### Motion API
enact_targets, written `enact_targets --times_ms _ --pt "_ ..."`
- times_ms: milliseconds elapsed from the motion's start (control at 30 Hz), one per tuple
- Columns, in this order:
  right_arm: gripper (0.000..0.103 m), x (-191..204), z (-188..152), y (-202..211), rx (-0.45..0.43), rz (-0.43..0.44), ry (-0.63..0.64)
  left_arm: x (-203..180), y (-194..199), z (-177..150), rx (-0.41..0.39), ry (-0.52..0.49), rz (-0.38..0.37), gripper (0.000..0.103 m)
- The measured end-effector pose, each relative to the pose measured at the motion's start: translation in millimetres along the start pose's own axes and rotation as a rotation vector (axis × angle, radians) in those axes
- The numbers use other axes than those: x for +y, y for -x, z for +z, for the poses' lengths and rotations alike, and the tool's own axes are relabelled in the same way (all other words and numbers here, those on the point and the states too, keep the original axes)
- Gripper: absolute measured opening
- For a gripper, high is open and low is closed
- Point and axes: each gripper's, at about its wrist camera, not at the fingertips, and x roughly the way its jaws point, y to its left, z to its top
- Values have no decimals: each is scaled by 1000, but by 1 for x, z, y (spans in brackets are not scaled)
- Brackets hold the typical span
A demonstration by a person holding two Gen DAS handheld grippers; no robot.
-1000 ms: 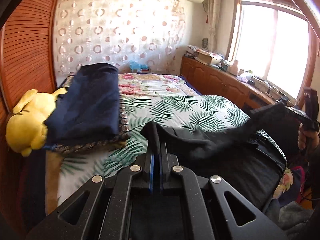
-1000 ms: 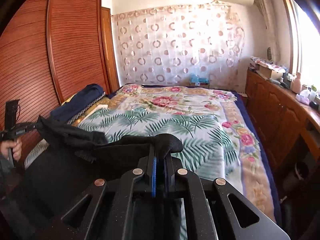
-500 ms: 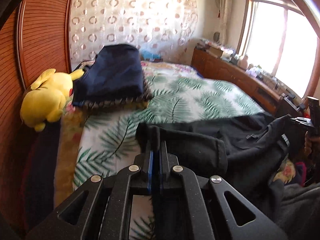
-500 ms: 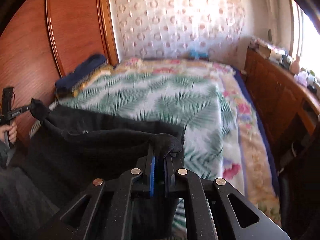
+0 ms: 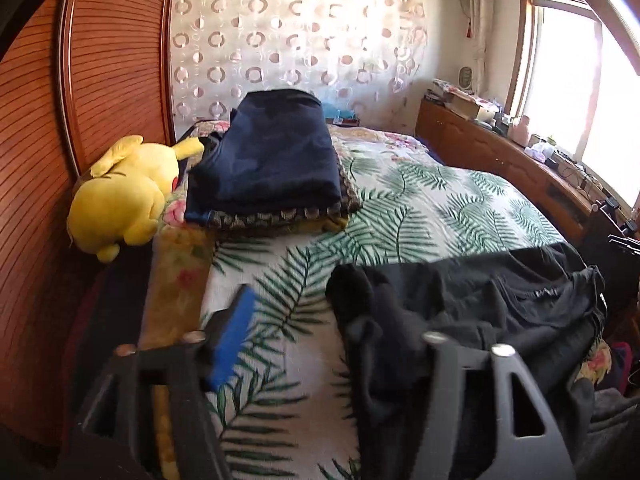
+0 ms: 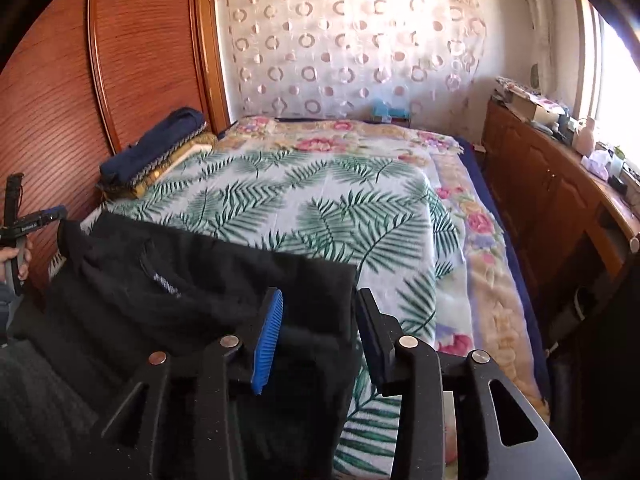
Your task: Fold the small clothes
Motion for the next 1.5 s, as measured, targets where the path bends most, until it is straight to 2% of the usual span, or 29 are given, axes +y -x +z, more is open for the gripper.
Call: enact_targets --times_ms 33,167,367,500,667,733,833,1033,1300,1500 --pt "43 -2 0 3 -6 -7 2 -1 -2 3 -3 0 13 81" --pt "49 -9 3 0 -18 -11 -20 -5 -16 26 -6 11 -3 81" --pt "51 -16 1 -58 71 -1 -24 -26 -43 50 14 -38 -22 81" --pt "51 -18 5 -90 132 14 -26 -34 -65 55 66 -46 -53 81" --pt "52 -19 11 -106 157 39 -29 -34 -82 46 131 -43 -54 81" --pt "59 -19 11 -108 166 50 -29 -31 -87 40 154 -32 -55 81" --pt "60 -18 10 -119 185 49 -22 -27 -94 31 187 -14 -62 81" --pt "61 -18 7 -129 212 33 -10 -30 -102 17 233 -29 -80 68" --pt "69 -19 2 -133 174 26 -4 -33 -108 8 258 -39 -73 66" --pt "70 -20 -2 -133 164 30 -1 -37 -107 5 252 -63 -55 66"
